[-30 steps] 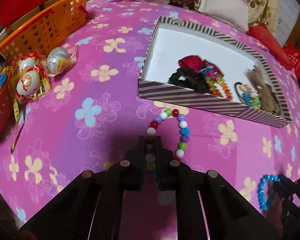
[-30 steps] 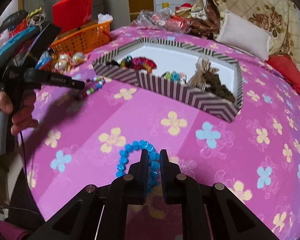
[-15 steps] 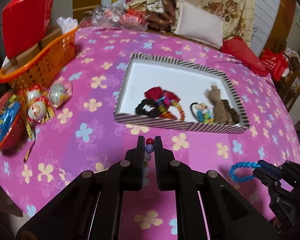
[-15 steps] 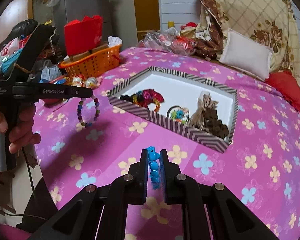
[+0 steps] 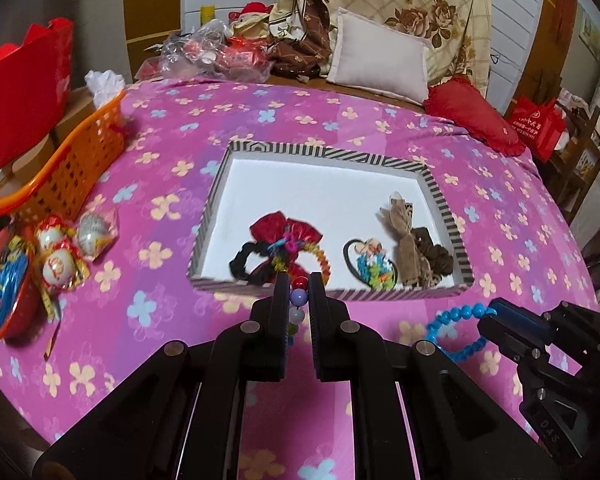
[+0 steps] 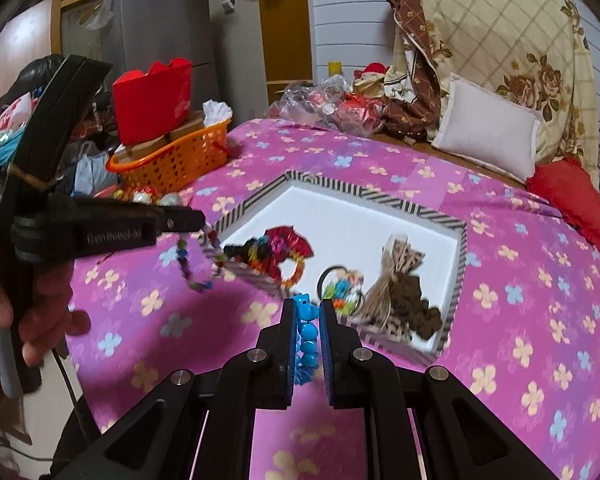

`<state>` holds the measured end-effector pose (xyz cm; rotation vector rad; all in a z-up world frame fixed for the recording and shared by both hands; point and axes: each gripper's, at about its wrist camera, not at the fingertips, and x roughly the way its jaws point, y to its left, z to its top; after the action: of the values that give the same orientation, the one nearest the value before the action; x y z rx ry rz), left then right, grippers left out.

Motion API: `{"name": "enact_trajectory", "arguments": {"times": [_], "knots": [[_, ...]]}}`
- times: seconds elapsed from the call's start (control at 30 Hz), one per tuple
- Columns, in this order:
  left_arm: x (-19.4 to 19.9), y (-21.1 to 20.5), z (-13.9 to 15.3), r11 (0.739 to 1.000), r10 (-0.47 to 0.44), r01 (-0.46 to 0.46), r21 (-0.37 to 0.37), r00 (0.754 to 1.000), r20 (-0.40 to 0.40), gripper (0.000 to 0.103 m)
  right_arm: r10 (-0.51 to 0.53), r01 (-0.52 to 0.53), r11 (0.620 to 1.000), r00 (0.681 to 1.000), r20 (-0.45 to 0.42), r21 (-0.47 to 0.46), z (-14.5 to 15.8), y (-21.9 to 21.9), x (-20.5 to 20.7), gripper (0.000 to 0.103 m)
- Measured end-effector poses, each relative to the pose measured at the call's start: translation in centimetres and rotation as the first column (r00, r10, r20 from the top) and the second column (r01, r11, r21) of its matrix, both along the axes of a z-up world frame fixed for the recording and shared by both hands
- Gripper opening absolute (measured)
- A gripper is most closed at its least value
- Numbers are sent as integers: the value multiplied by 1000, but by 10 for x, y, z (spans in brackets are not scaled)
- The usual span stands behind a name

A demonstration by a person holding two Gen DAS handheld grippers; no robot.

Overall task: Organize jewelry
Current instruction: 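Carry both bracelets over the white box with both tools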

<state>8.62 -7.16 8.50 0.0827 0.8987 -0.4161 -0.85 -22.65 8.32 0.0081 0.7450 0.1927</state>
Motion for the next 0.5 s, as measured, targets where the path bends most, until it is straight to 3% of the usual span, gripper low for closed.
{"name": "enact_trajectory", "arguments": {"times": [0.27, 0.5], "knots": [[34, -28, -5, 999, 18, -18, 27, 1000, 5, 8, -34, 34, 999, 999, 6, 26, 5, -13, 50, 11], [65, -47, -23, 999, 30, -29, 43, 999, -12, 8, -58, 61, 994, 998, -39, 90, -18, -18, 92, 11]]}}
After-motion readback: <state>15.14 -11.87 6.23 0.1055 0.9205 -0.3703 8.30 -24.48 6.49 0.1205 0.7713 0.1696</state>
